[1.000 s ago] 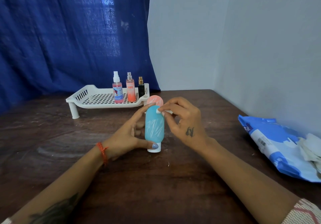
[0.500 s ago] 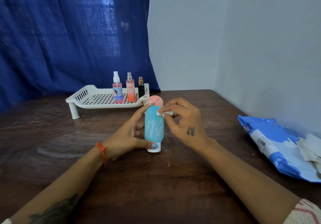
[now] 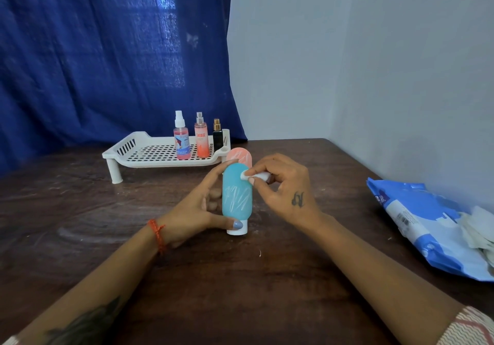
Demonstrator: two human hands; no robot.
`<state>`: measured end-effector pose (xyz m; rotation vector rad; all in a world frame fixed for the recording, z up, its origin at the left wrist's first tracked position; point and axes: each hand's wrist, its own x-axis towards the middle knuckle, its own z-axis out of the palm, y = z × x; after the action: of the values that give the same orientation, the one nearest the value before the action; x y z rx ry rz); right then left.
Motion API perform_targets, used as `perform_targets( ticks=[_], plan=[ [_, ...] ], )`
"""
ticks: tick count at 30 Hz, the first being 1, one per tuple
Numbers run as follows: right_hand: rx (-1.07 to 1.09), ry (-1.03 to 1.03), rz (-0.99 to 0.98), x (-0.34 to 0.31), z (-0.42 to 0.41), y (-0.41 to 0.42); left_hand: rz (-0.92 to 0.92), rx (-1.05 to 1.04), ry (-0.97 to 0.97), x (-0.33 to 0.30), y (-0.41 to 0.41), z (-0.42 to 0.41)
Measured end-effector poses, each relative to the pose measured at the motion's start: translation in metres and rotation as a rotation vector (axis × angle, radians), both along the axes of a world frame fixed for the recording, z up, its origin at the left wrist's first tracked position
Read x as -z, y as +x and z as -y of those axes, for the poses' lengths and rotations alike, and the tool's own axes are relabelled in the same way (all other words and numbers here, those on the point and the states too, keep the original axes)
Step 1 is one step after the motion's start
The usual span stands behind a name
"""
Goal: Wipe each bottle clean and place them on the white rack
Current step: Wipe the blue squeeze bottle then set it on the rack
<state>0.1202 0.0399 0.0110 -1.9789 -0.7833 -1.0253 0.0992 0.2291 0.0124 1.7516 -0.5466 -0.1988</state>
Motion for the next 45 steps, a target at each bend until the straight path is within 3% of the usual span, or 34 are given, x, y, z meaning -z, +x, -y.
perform_targets(
  ticks=[4,11,17,26,33,40,45],
  plan=[
    [-0.079,-0.036,-0.037,0.0001,0.003,-0.0012,-0.001,0.015,-0.024,0.0012,0.0014,0.0],
    [0.019,-0.009,-0.03,0.0031,0.0016,0.0015,-0.019,0.016,-0.05,-0.0003,0.0003,0.0006],
    [-0.097,-0.05,-0.047,0.0015,0.0033,-0.0018,-0.018,0.013,-0.048,-0.0003,-0.0003,0.0013],
    [-0.004,0.011,-0.071,0.0039,0.0004,0.0005,-0.031,0.007,-0.034,-0.0011,-0.0006,0.0013],
    [-0.113,-0.052,-0.081,0.0032,0.0031,-0.0015,-0.027,0.007,-0.039,-0.002,-0.0018,0.0023],
    [-0.036,-0.023,-0.045,0.0038,0.0021,0.0,-0.03,0.003,-0.028,-0.0024,-0.0018,0.0016],
    [-0.108,-0.074,-0.051,0.0018,0.0004,-0.0043,-0.03,0.001,-0.039,-0.0025,-0.0017,0.0014]
  ],
)
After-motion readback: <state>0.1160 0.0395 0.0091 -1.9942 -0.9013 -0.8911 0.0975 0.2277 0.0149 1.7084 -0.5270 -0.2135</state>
